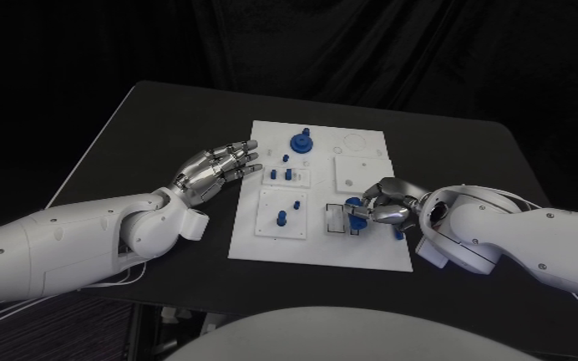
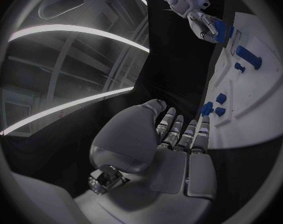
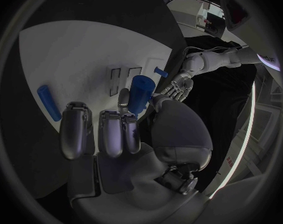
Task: Assemble the parts on the task board
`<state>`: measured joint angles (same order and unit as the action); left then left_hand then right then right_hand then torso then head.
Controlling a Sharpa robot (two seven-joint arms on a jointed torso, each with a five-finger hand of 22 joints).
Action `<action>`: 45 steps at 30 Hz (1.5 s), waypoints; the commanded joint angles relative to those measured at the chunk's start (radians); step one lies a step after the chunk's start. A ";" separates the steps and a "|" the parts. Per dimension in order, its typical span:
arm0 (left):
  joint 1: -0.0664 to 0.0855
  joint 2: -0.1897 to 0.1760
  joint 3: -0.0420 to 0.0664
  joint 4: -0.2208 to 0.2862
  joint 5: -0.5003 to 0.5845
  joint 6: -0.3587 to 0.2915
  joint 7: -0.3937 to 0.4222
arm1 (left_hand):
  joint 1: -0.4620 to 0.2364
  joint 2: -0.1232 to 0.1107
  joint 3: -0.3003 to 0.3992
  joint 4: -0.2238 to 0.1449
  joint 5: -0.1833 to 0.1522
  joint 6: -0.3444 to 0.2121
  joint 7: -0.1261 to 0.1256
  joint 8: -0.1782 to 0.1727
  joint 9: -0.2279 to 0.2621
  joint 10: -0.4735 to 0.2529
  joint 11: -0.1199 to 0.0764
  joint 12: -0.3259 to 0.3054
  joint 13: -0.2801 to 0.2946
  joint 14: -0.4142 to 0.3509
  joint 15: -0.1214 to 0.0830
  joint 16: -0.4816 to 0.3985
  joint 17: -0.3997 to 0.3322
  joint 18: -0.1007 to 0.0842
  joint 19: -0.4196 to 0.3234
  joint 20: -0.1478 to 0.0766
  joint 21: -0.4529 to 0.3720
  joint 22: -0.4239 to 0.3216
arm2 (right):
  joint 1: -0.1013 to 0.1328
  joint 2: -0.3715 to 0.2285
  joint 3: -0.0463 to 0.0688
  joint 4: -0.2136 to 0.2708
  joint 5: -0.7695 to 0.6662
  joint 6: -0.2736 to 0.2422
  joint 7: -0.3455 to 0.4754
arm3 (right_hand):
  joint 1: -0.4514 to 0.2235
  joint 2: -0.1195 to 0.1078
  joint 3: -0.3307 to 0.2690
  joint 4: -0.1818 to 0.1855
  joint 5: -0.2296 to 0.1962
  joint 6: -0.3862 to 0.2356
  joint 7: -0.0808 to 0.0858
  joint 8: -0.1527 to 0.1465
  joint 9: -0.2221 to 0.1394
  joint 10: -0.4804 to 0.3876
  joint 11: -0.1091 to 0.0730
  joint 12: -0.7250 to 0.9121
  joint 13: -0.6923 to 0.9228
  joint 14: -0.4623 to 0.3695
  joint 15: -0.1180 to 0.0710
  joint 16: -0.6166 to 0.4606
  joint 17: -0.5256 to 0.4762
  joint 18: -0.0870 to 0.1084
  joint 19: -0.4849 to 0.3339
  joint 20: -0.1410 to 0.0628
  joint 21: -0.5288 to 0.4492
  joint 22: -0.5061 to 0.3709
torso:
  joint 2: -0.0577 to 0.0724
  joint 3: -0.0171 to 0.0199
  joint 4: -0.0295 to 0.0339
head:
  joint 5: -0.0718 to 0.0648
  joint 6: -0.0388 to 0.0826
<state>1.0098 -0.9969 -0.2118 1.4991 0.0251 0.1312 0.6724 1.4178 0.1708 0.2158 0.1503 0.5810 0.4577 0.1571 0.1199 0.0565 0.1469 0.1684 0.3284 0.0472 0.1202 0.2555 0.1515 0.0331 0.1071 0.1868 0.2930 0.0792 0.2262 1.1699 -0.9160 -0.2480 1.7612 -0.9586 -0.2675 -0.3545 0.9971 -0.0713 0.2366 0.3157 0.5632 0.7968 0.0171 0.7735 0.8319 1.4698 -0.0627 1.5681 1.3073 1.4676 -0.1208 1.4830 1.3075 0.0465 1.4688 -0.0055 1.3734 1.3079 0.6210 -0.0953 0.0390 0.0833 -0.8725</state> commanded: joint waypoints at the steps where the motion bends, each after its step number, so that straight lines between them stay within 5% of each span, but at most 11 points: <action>1: -0.002 0.002 0.001 0.002 0.005 0.010 0.007 | -0.004 0.005 0.008 -0.001 -0.003 0.010 0.009 0.005 0.002 0.007 0.003 0.007 0.001 0.007 0.001 0.004 0.001 -0.008 0.006 0.000 0.007 0.000 | -0.007 0.010 0.000 -0.010 0.006 0.010 -0.010 | -0.007 -0.001 0.105 -0.108 -0.009 -0.003 -0.005 -0.006 0.002 0.101 0.006 0.003 0.263 0.069 0.005 -0.006 0.075 0.003 0.033 0.000 -0.008 0.197 | 0.000 0.0000 0.0000 | -0.003 0.000; 10: -0.002 0.005 0.001 0.002 0.005 0.013 0.003 | -0.004 0.005 0.008 0.000 -0.004 0.009 0.009 0.005 0.002 0.007 0.003 0.006 0.001 0.007 0.001 0.004 0.001 -0.008 0.006 0.000 0.007 0.000 | -0.015 0.042 0.000 -0.041 -0.011 0.019 -0.023 | -0.018 0.006 0.087 -0.092 -0.038 0.000 -0.003 -0.011 0.004 0.101 0.008 0.003 0.263 0.068 0.007 -0.009 0.068 0.005 0.031 0.002 -0.015 0.194 | 0.000 0.0001 0.0000 | -0.003 0.000; 13: -0.002 0.006 0.001 0.001 0.005 0.014 0.002 | -0.004 0.005 0.008 0.000 -0.004 0.009 0.009 0.005 0.002 0.007 0.003 0.006 0.001 0.007 0.001 0.004 0.001 -0.008 0.006 0.000 0.007 0.000 | -0.016 0.050 0.000 -0.049 -0.013 0.020 -0.025 | -0.035 0.015 0.059 -0.066 -0.120 0.001 0.001 -0.024 0.003 0.101 0.011 0.003 0.263 0.068 0.010 -0.010 0.065 0.005 0.030 0.004 -0.018 0.194 | 0.000 0.0004 0.0002 | -0.003 0.000; 25: -0.002 0.007 0.001 -0.002 0.005 0.016 -0.004 | -0.005 0.004 0.010 0.000 -0.004 0.008 0.010 0.005 0.001 0.007 0.003 0.006 0.001 0.006 0.001 0.003 0.001 -0.008 0.005 0.000 0.006 -0.001 | -0.017 0.071 0.000 -0.065 -0.016 0.043 -0.038 | -0.075 0.035 -0.007 -0.027 -0.260 0.002 0.008 -0.051 0.001 0.101 0.018 0.003 0.263 0.067 0.015 -0.014 0.058 0.008 0.027 0.010 -0.029 0.190 | 0.000 0.0003 -0.0004 | 0.000 0.000; 29: -0.002 0.008 0.001 -0.003 0.005 0.016 -0.006 | -0.005 0.004 0.010 0.000 -0.004 0.008 0.010 0.005 0.001 0.007 0.003 0.006 0.001 0.006 0.001 0.003 0.001 -0.008 0.005 0.000 0.006 -0.001 | -0.017 0.075 0.000 -0.069 -0.016 0.053 -0.039 | -0.148 0.059 -0.061 -0.024 -0.382 0.010 0.007 -0.062 0.000 0.101 0.019 0.003 0.263 0.067 0.015 -0.014 0.056 0.009 0.026 0.011 -0.033 0.189 | -0.001 -0.0001 0.0008 | 0.001 0.000; 32: -0.002 0.008 0.001 -0.003 0.005 0.017 -0.007 | -0.005 0.004 0.010 0.000 -0.004 0.008 0.010 0.005 0.001 0.007 0.003 0.006 0.001 0.006 0.001 0.003 0.001 -0.008 0.005 0.000 0.006 -0.001 | -0.017 0.075 0.000 -0.071 -0.016 0.049 -0.033 | -0.180 0.067 -0.085 -0.023 -0.417 0.012 0.008 -0.066 0.000 0.101 0.018 0.003 0.263 0.067 0.016 -0.013 0.056 0.009 0.026 0.011 -0.034 0.189 | 0.000 0.0002 -0.0006 | 0.003 0.000; 35: -0.002 0.008 0.001 -0.004 0.005 0.018 -0.008 | -0.006 0.004 0.011 0.001 -0.005 0.008 0.010 0.005 0.001 0.007 0.004 0.006 0.001 0.006 0.001 0.003 0.001 -0.008 0.005 0.000 0.006 -0.002 | -0.017 0.075 0.000 -0.071 -0.016 0.042 -0.026 | -0.214 0.069 -0.127 -0.023 -0.394 0.016 0.007 -0.069 0.001 0.101 0.018 0.003 0.263 0.067 0.015 -0.012 0.058 0.009 0.026 0.010 -0.034 0.189 | 0.000 0.0002 0.0002 | 0.003 0.000; 43: -0.002 0.009 0.001 -0.006 0.005 0.020 -0.011 | -0.006 0.004 0.011 0.001 -0.005 0.008 0.010 0.005 0.001 0.007 0.004 0.006 0.001 0.005 0.000 0.003 0.001 -0.008 0.004 0.000 0.006 -0.003 | -0.017 0.070 0.000 -0.067 -0.016 0.004 0.000 | -0.236 0.082 -0.161 -0.022 -0.414 0.020 0.007 -0.071 0.004 0.101 0.017 0.003 0.263 0.068 0.015 -0.010 0.062 0.009 0.027 0.010 -0.032 0.190 | 0.000 0.0002 -0.0003 | 0.007 0.000; 45: -0.002 0.009 0.001 -0.007 0.005 0.021 -0.012 | -0.006 0.004 0.011 0.001 -0.005 0.008 0.010 0.005 0.001 0.007 0.004 0.006 0.001 0.005 0.000 0.003 0.001 -0.008 0.004 0.000 0.006 -0.003 | -0.017 0.067 0.000 -0.063 -0.016 -0.013 0.011 | -0.243 0.102 -0.177 -0.023 -0.392 0.023 0.006 -0.071 0.006 0.101 0.016 0.003 0.263 0.068 0.014 -0.008 0.064 0.008 0.028 0.009 -0.030 0.190 | 0.000 0.0006 -0.0010 | 0.009 0.000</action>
<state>1.0097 -0.9896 -0.2118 1.4914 0.0268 0.1362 0.6556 1.4178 0.1708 0.2212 0.1504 0.5810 0.4576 0.1571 0.1199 0.0563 0.1503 0.1718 0.3282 0.0469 0.1201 0.2555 0.1509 0.0329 0.1072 0.1867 0.2929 0.0792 0.2250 1.1554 -0.8466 -0.2481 1.6934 -0.9691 -0.2425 -0.3640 0.7540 0.0250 0.0639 0.2927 0.1634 0.8118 0.0223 0.7065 0.8367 1.4665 -0.0515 1.5681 1.3077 1.4673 -0.1131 1.4722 1.3074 0.0466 1.4650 -0.0017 1.3437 1.3075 0.6205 -0.0950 0.0388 0.0901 -0.8725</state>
